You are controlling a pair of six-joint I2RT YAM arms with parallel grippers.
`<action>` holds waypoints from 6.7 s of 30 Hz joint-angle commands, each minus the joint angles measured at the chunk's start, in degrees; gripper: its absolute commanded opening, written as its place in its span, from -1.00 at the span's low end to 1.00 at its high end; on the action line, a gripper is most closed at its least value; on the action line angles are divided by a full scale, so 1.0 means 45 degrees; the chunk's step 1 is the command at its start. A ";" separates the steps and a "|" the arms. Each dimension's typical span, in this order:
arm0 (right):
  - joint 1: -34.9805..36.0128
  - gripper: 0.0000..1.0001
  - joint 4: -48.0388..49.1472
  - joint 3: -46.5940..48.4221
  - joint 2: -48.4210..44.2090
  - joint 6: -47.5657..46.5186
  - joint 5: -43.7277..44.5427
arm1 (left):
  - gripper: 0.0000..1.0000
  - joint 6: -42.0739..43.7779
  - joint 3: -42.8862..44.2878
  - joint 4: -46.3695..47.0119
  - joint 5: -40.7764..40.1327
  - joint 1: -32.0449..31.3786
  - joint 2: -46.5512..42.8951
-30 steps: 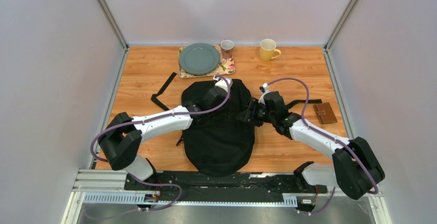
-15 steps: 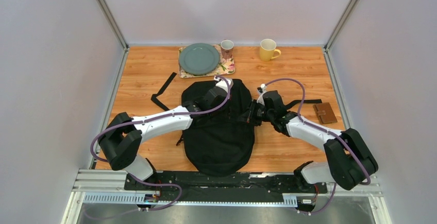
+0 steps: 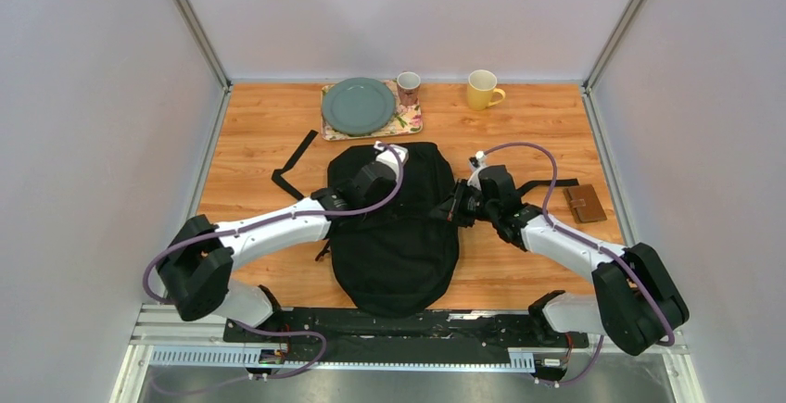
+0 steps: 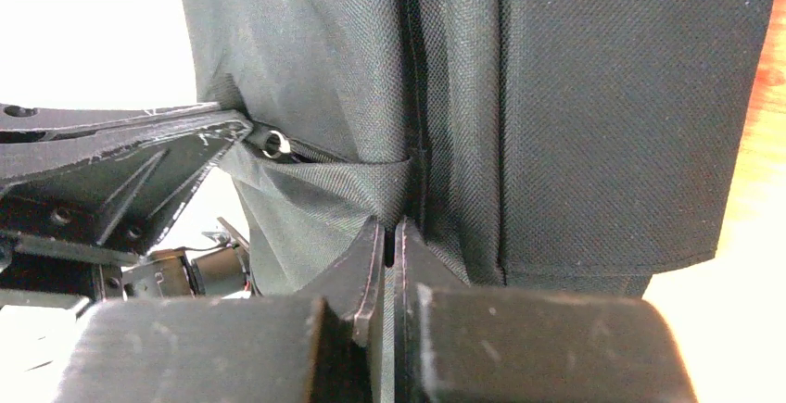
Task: Pack the student bag
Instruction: Unzip the student bag at the center of the board, then move the personal item to the center of the board, then pick up the personal item from the center of the board.
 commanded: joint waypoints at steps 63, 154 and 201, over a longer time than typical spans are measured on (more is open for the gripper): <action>-0.8575 0.67 -0.9486 0.4547 -0.3219 -0.4570 0.7141 | 0.56 -0.0972 -0.4938 -0.2509 0.3057 0.2916 -1.0654; -0.8205 0.22 -0.5250 0.0642 0.1567 -0.3574 0.3569 | 0.65 0.1332 -0.7302 -0.3856 0.0264 0.2896 -1.3820; -0.5673 -1.00 -0.6149 0.0840 -0.6478 -0.0823 -0.1883 | 0.90 -0.2901 -0.6598 0.4453 0.7292 0.2916 -1.0327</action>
